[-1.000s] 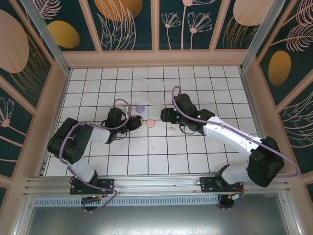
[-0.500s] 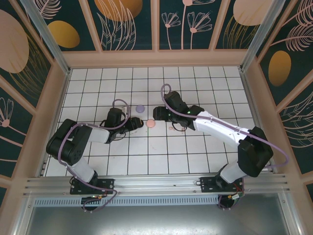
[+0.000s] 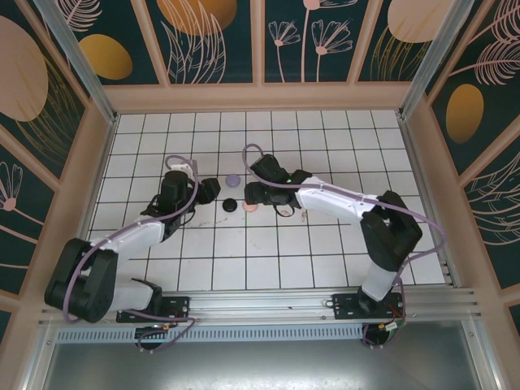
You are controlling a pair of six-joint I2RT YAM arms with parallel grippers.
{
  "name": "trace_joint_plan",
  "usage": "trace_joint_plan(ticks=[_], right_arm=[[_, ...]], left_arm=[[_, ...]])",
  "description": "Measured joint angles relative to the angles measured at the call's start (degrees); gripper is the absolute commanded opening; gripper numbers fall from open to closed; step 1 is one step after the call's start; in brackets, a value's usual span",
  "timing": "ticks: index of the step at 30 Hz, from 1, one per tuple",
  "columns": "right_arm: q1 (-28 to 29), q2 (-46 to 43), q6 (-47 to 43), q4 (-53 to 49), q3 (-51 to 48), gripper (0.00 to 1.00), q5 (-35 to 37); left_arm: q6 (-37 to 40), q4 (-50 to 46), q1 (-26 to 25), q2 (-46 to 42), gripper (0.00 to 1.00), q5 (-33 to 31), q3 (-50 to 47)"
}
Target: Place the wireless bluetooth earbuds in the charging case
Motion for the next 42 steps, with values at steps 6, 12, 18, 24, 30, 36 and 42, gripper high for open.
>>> trace_joint_plan(ticks=[6,12,18,24,30,36,42], right_arm=[[0.4,7.8,-0.9,-3.1,5.5,0.72,0.3],[1.2,12.5,-0.9,-4.8,9.6,0.71,0.3],[1.5,15.4,-0.7,-6.1,12.9,0.71,0.3],[1.8,18.1,-0.5,-6.9,14.0,0.7,0.2],[1.9,20.4,-0.2,-7.8,15.0,0.69,0.3],[1.9,21.3,0.3,-8.4,16.6,0.65,0.3],[1.9,21.6,1.2,-8.8,16.8,0.55,1.0]], left_arm=[[2.7,-0.5,0.0,-7.5,0.99,-6.8,1.5],[3.2,-0.3,0.0,-10.6,0.99,-11.9,1.5],[2.7,0.5,0.0,-11.3,0.99,-16.0,1.5],[1.9,0.5,0.0,-11.4,0.99,-18.8,1.5],[1.5,1.5,0.0,-11.4,0.99,-20.2,1.4],[1.4,1.6,0.0,-11.4,0.99,-21.4,1.4],[1.4,1.6,0.0,-11.2,0.99,-21.4,1.4]])
